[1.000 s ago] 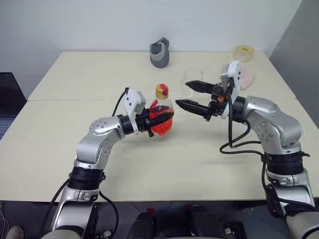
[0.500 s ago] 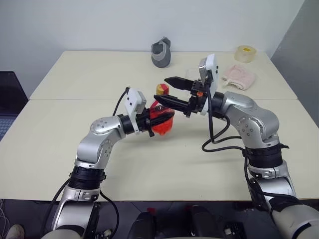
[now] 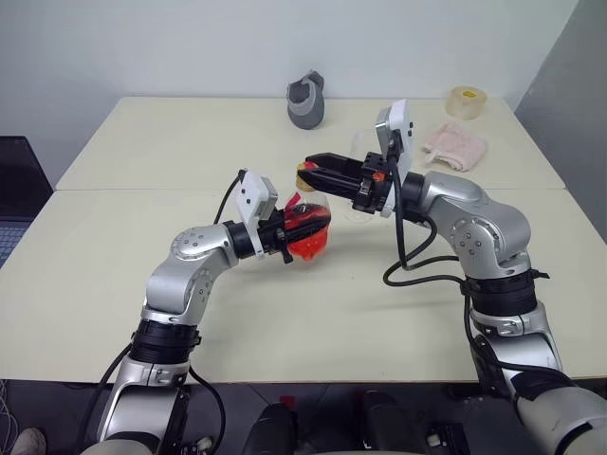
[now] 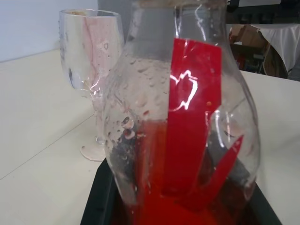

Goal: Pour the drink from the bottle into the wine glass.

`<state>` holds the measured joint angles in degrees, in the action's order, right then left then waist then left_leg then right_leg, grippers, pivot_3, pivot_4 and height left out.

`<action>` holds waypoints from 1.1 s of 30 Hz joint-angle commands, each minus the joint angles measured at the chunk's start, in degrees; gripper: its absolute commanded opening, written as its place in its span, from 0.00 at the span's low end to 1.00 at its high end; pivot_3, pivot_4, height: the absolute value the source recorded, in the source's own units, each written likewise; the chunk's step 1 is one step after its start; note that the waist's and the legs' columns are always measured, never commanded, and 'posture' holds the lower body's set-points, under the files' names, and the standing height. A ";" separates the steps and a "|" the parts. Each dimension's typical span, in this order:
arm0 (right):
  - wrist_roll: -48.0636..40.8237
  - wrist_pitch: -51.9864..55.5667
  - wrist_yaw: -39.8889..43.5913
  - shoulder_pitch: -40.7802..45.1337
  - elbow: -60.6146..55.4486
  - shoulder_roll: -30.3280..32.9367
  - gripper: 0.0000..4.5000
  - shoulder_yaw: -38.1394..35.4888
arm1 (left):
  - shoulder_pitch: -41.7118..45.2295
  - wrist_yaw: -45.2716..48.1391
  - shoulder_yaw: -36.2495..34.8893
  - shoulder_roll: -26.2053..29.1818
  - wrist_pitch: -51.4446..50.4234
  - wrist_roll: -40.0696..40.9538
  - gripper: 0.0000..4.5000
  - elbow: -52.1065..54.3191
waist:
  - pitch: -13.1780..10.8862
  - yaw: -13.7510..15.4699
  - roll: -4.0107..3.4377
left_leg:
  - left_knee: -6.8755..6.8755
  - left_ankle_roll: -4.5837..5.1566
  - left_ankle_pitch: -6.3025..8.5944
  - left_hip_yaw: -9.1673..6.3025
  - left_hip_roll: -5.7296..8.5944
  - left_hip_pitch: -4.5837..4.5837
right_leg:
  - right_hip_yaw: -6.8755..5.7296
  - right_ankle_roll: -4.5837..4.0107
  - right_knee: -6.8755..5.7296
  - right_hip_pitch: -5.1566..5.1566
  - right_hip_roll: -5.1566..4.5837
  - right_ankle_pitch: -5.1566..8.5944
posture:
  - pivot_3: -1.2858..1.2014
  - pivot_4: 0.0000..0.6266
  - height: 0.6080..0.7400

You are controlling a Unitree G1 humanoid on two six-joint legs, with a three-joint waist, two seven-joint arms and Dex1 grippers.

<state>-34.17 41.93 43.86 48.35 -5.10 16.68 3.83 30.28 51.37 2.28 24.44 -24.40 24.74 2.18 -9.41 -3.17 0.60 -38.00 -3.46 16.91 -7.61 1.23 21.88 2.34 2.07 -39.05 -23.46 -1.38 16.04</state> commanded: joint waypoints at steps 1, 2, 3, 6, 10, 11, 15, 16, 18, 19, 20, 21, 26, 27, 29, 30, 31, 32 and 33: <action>-2.26 0.24 0.54 3.22 -0.43 -0.17 0.25 -2.33 | 0.59 -0.09 -0.64 -0.05 0.95 0.74 0.30 3.11 | 0.00 0.00 0.00 | 0.00 0.00 0.00 0.00 0.00 0.00 | 0.00 0.00 0.00 0.00 0.00 0.00 | 0.52 0.24 1.00; -2.60 0.34 0.94 3.76 -0.11 0.04 0.25 -2.62 | 0.62 -0.05 -0.59 -0.05 0.94 0.75 0.30 3.08 | 0.00 0.00 0.00 | 0.00 0.00 0.00 0.00 0.00 0.00 | 0.00 0.00 0.00 0.00 0.00 0.00 | 0.52 0.24 1.00; -2.54 -0.05 1.88 4.22 0.05 0.50 0.25 -2.48 | 0.63 0.01 -0.55 -0.04 0.94 0.76 0.30 3.04 | 0.00 0.00 0.00 | 0.00 0.00 0.00 0.00 0.00 -0.01 | 0.00 0.00 0.00 0.00 0.00 0.00 | 0.52 0.24 1.00; -2.28 -0.14 3.79 5.06 0.30 1.70 0.25 -1.99 | 0.60 0.25 -0.49 0.03 0.94 0.85 0.30 2.99 | 0.00 0.00 0.00 | 0.00 0.03 0.01 0.00 0.00 0.00 | 0.00 0.00 0.01 0.00 0.00 0.00 | 0.52 0.24 1.00; -0.84 -1.84 5.50 5.82 1.25 2.73 0.25 -1.66 | 0.33 0.76 -0.30 0.15 1.01 0.88 0.30 3.03 | 0.00 0.00 0.00 | 0.00 0.03 0.02 0.00 0.00 0.00 | 0.00 0.00 0.00 0.00 0.00 0.00 | 0.52 0.24 1.00; 0.35 -3.70 6.76 5.80 1.33 3.30 0.25 -0.95 | 0.36 0.84 -0.27 0.13 1.01 0.85 0.30 2.97 | 0.00 0.00 0.00 | 0.00 0.03 0.02 0.00 0.00 0.00 | -0.01 0.00 0.00 0.00 0.00 0.00 | 0.52 0.24 1.00; 0.52 -5.06 9.08 5.54 1.45 3.84 0.25 -0.57 | 0.49 0.99 -0.27 0.03 0.92 0.87 0.30 2.89 | 0.00 -0.01 0.00 | 0.00 0.05 0.03 0.01 0.00 0.00 | 0.00 0.00 0.00 0.00 0.00 0.00 | 0.52 0.24 1.00; 0.15 -5.13 10.00 5.42 1.58 3.87 0.25 -0.65 | 0.46 1.15 -0.24 0.04 0.90 0.95 0.30 2.91 | 0.00 0.00 0.00 | 0.00 0.05 0.03 0.01 0.00 0.00 | 0.00 0.00 0.01 0.00 0.00 0.00 | 0.52 0.24 1.00; -0.61 -5.29 12.12 5.24 1.97 3.98 0.25 -0.83 | 0.27 1.52 -0.13 0.10 0.81 1.14 0.30 3.12 | 0.00 0.00 0.00 | 0.00 0.04 0.02 0.01 0.00 0.00 | 0.00 0.00 0.00 0.00 0.00 0.00 | 0.52 0.24 1.00; -0.99 -5.77 13.59 5.28 2.39 4.04 0.25 -0.89 | 0.22 1.80 -0.05 0.09 0.72 1.27 0.30 3.20 | 0.00 0.01 0.00 | 0.00 0.04 0.02 0.01 0.00 0.00 | 0.00 0.00 0.00 0.00 0.00 0.00 | 0.52 0.24 1.00; -1.28 -6.36 15.15 5.41 2.84 4.13 0.25 -0.89 | 0.07 2.15 0.05 0.11 0.55 1.46 0.30 3.47 | 0.00 0.01 0.00 | 0.00 0.04 0.02 0.01 0.00 0.00 | 0.00 0.00 0.01 0.00 0.00 0.00 | 0.52 0.24 1.00; -1.39 -6.98 16.61 5.57 3.27 4.25 0.25 -0.81 | -0.09 2.49 0.13 0.10 0.39 1.65 0.30 3.76 | 0.00 0.01 0.00 | 0.00 0.03 0.02 0.01 0.00 0.00 | -0.01 0.00 0.01 0.00 0.00 0.00 | 0.52 0.24 1.00; 1.69 -13.08 23.16 6.99 6.31 5.48 0.25 0.92 | -0.76 3.31 0.42 0.16 -0.28 2.81 0.30 5.34 | 0.00 0.00 0.00 | 0.00 0.04 0.03 0.02 0.00 0.00 | 0.00 0.00 0.01 0.00 0.00 0.00 | 0.52 0.24 1.00; 2.75 -14.89 24.15 7.31 7.00 5.72 0.25 1.34 | -1.13 3.51 0.47 0.39 -0.44 3.05 0.30 5.87 | 0.00 0.00 0.00 | 0.00 0.04 0.02 0.01 0.00 0.00 | 0.00 0.00 0.01 0.00 0.00 0.00 | 0.52 0.24 1.00; 3.79 -16.54 24.99 7.85 8.18 5.81 0.25 1.52 | -1.97 3.68 0.48 0.74 -0.78 3.46 0.30 6.84 | 0.00 -0.07 0.00 | 0.01 0.04 0.02 0.02 0.00 -0.01 | 0.00 0.00 0.01 0.00 0.00 0.00 | 0.52 0.24 1.00; 3.60 -15.94 24.62 8.25 8.74 5.68 0.25 1.15 | -2.48 3.68 0.46 0.85 -0.89 3.58 0.30 7.32 | 0.00 -0.12 0.00 | 0.01 0.04 0.02 0.03 -0.01 -0.03 | 0.02 0.00 0.00 0.00 0.00 0.00 | 0.52 0.24 1.00; 3.40 -15.45 24.35 8.53 9.14 5.56 0.25 0.86 | -2.80 3.66 0.43 0.90 -0.98 3.64 0.30 7.62 | 0.00 -0.12 0.00 | 0.01 0.04 0.02 0.02 -0.02 -0.03 | 0.01 0.00 0.00 0.00 0.01 0.00 | 0.52 0.24 1.00; 2.55 -13.68 23.46 8.87 9.48 5.38 0.25 0.26 | -3.14 3.60 0.41 0.89 -1.16 3.68 0.30 7.92 | 0.00 -0.09 0.00 | 0.01 0.03 0.02 0.01 -0.02 -0.04 | 0.00 0.00 0.00 0.00 0.01 0.00 | 0.52 0.24 1.00; 0.50 -9.70 21.56 9.27 9.72 5.05 0.25 -0.93 | -3.40 3.44 0.43 0.77 -1.34 3.74 0.30 8.25 | 0.00 -0.07 0.00 | 0.01 0.03 0.02 -0.01 -0.02 -0.03 | -0.01 0.00 0.00 0.00 0.01 0.00 | 0.52 0.24 1.00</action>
<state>-31.05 29.08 67.02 55.77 4.89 21.99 5.35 26.27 54.60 3.15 24.95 -26.02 26.97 6.74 -9.41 -3.24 0.60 -38.00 -3.44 16.92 -7.63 1.21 21.86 2.34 2.06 -39.05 -23.46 -1.38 16.04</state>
